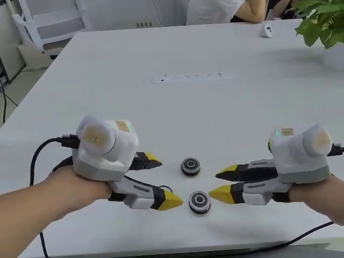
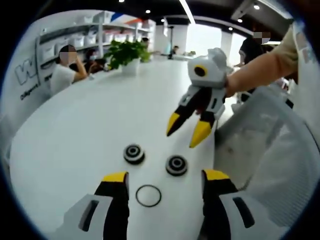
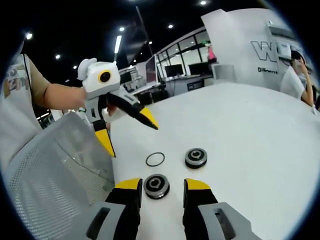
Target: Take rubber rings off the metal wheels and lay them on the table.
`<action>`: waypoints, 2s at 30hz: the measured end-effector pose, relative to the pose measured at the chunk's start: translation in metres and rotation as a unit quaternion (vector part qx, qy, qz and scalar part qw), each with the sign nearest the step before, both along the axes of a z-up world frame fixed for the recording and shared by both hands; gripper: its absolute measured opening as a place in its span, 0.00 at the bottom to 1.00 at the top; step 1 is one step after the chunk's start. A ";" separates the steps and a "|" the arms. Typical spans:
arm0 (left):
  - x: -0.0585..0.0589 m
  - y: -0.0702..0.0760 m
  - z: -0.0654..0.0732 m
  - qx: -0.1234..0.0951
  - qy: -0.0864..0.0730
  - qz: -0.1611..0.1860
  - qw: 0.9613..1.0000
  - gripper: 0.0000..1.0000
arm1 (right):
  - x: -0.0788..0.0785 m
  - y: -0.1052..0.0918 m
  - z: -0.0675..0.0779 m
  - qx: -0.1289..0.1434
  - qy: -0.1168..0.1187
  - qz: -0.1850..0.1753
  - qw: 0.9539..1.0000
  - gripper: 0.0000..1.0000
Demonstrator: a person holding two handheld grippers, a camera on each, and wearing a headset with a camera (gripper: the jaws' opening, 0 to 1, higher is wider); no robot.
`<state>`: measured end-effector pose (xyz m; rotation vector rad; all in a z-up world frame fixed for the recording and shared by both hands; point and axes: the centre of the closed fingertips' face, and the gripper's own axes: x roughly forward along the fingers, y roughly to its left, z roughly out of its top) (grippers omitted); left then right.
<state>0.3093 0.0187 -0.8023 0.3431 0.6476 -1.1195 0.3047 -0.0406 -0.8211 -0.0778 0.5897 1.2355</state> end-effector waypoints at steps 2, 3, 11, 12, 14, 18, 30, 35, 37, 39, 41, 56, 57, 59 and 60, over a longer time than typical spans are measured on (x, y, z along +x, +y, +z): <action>0.000 -0.004 -0.003 0.004 -0.001 -0.007 1.000 0.59 | 0.001 -0.002 -0.005 -0.003 0.000 0.000 1.000 0.30; -0.001 -0.006 -0.004 0.005 -0.001 -0.009 1.000 0.58 | 0.001 -0.002 -0.006 -0.003 0.002 0.000 1.000 0.30; 0.000 -0.017 -0.013 0.012 0.006 -0.020 1.000 0.55 | -0.004 -0.009 -0.018 -0.012 0.006 0.000 1.000 0.29; -0.001 -0.018 -0.014 0.012 0.006 -0.022 1.000 0.55 | -0.005 -0.009 -0.020 -0.013 0.006 0.000 1.000 0.29; -0.001 -0.021 -0.016 0.014 0.006 -0.024 1.000 0.54 | -0.006 -0.010 -0.022 -0.015 0.008 0.001 1.000 0.29; -0.002 -0.025 -0.022 0.022 0.006 -0.031 0.999 0.52 | -0.009 -0.010 -0.027 -0.020 0.007 0.005 1.000 0.28; -0.010 -0.039 -0.036 0.028 0.021 -0.045 0.998 0.43 | -0.012 -0.003 -0.038 -0.025 0.007 0.016 1.000 0.25; -0.010 -0.041 -0.041 0.030 0.025 -0.046 0.998 0.38 | -0.011 0.000 -0.040 -0.027 0.002 0.020 0.999 0.22; -0.011 -0.042 -0.042 0.031 0.026 -0.047 0.998 0.36 | -0.011 0.001 -0.040 -0.026 0.001 0.023 0.999 0.21; -0.011 -0.043 -0.042 0.031 0.025 -0.049 0.998 0.35 | -0.012 0.002 -0.041 -0.028 -0.001 0.027 0.999 0.21; -0.010 -0.043 -0.043 0.029 0.021 -0.050 0.998 0.31 | -0.012 0.002 -0.043 -0.030 -0.002 0.030 0.999 0.20; -0.011 -0.050 -0.047 0.034 0.006 -0.065 0.997 0.19 | -0.012 0.005 -0.044 -0.027 -0.009 0.034 0.999 0.15; -0.011 -0.051 -0.048 0.036 0.006 -0.066 0.997 0.19 | -0.012 0.005 -0.044 -0.028 -0.011 0.035 0.999 0.15; -0.011 -0.051 -0.048 0.038 -0.004 -0.070 0.997 0.18 | -0.012 0.005 -0.044 -0.028 -0.012 0.036 0.999 0.14; -0.011 -0.051 -0.048 0.039 -0.007 -0.070 0.997 0.18 | -0.012 0.005 -0.044 -0.028 -0.013 0.037 0.999 0.14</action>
